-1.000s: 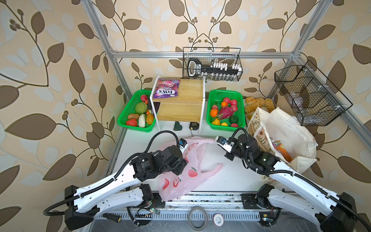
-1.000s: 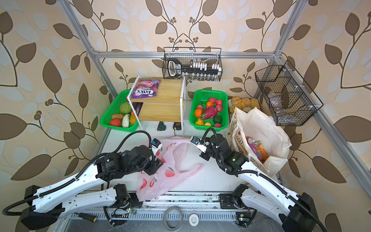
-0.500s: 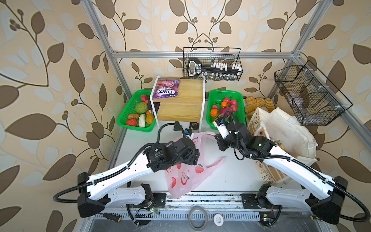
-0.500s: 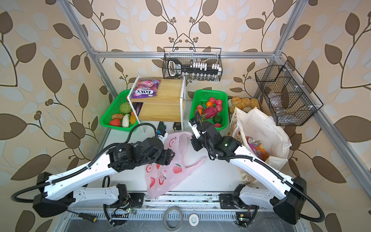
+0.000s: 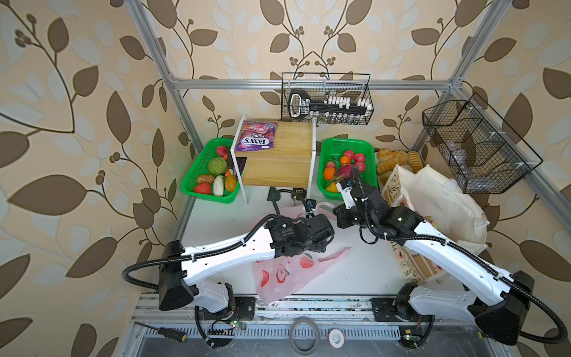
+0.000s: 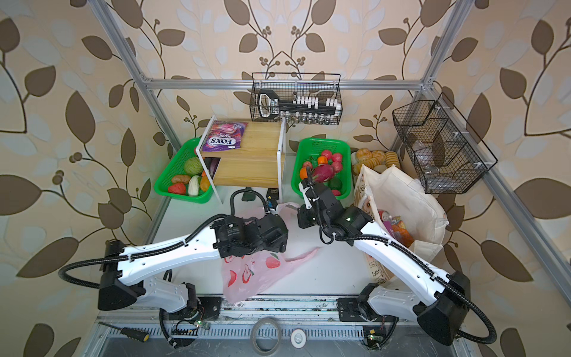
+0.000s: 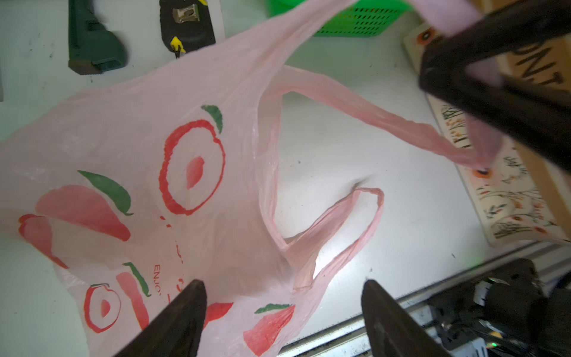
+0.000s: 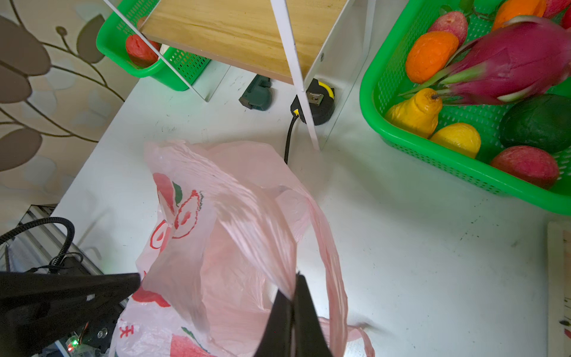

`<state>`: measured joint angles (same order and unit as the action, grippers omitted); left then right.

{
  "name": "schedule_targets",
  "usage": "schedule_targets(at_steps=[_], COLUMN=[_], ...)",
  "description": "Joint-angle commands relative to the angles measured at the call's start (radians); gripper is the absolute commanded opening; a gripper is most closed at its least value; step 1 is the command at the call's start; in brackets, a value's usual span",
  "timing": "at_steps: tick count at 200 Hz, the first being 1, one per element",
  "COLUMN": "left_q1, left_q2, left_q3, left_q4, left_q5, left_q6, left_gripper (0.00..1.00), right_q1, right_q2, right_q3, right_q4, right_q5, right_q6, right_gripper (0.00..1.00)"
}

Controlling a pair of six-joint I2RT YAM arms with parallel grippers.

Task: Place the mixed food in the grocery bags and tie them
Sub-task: 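Spread the pink bag open between both grippers, pulling it toward the table center, then hold the pink bag open with the left gripper while the right releases its handle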

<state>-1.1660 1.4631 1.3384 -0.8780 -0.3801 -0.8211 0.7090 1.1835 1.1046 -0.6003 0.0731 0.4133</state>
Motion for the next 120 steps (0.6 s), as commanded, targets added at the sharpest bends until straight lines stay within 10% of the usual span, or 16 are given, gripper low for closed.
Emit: schedule_targets(at_steps=[1,120], left_q1=[-0.004,-0.004], left_q2=[0.087,0.24], left_q3=[0.095,0.114], left_q4=[-0.114,-0.183], left_q5=[-0.127,-0.167], left_q6=[-0.039,0.008], left_gripper=[0.82,0.63], right_q1=[-0.005,-0.113], right_q2=[-0.034,-0.116], right_q3=[0.023,-0.041], right_q4=[-0.013,0.008], right_q5=[-0.009,-0.074], right_q6=[0.043,0.073], right_gripper=[0.0,0.0])
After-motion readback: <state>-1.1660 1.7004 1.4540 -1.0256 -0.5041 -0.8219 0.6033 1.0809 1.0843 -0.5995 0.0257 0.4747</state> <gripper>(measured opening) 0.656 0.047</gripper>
